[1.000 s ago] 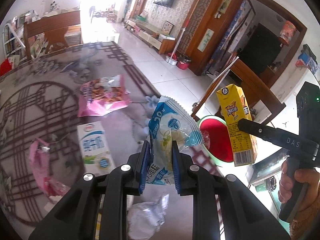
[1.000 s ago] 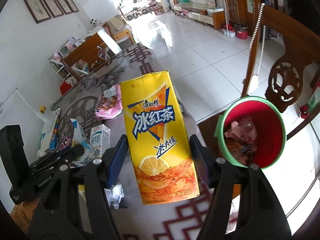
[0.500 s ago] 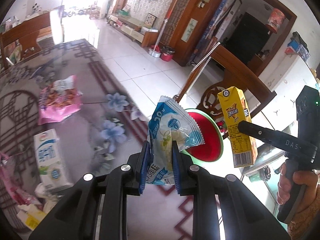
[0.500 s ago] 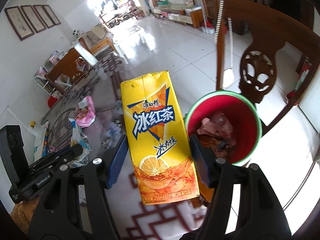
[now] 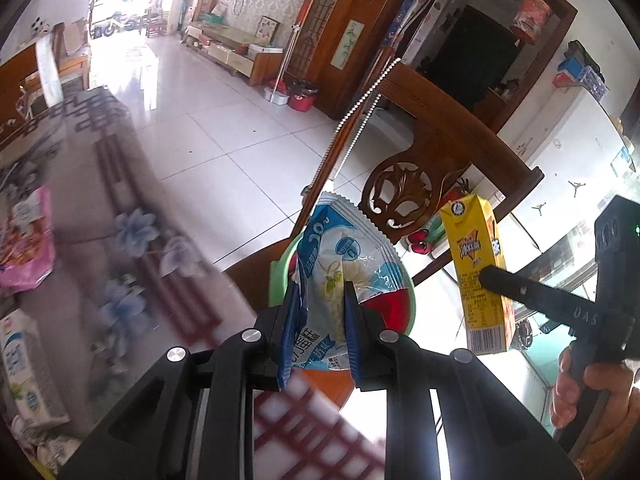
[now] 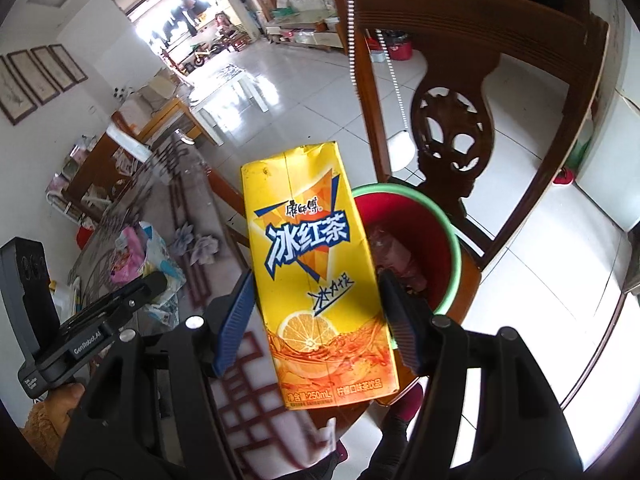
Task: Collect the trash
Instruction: 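Carry the wrapper and iced-tea carton over the red bucket with both tools, then open both tools to drop the wrapper and carton into the bucket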
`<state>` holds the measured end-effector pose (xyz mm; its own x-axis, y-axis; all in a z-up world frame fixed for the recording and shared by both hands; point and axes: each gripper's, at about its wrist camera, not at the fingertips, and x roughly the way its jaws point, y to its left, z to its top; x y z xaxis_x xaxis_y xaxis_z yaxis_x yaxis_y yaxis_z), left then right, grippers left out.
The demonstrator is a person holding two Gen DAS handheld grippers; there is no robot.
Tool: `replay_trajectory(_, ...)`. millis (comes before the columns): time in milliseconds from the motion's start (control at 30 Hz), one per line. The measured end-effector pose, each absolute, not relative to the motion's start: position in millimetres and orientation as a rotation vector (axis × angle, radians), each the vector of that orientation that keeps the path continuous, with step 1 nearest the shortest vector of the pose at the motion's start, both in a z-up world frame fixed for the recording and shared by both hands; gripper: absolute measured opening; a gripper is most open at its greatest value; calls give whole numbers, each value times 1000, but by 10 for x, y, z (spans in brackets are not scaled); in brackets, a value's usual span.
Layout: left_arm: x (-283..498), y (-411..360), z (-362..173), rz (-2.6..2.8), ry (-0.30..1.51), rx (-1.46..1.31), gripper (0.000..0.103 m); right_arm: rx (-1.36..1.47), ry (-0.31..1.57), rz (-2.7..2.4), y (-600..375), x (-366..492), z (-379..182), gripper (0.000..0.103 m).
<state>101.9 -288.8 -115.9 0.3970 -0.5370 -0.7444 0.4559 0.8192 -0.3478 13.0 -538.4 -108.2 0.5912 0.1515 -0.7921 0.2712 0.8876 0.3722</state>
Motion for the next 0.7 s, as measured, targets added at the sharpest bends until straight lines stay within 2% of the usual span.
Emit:
replay_trajectory(633,1295,-3717,-1399,-657,1052,-82,19,539,975,-60,-5880,369,-1294,62)
replay_trajectory(700,1323,-3739,-1414,-667,1067,-82,25,534,977,-54,-5888,400,-1294,62)
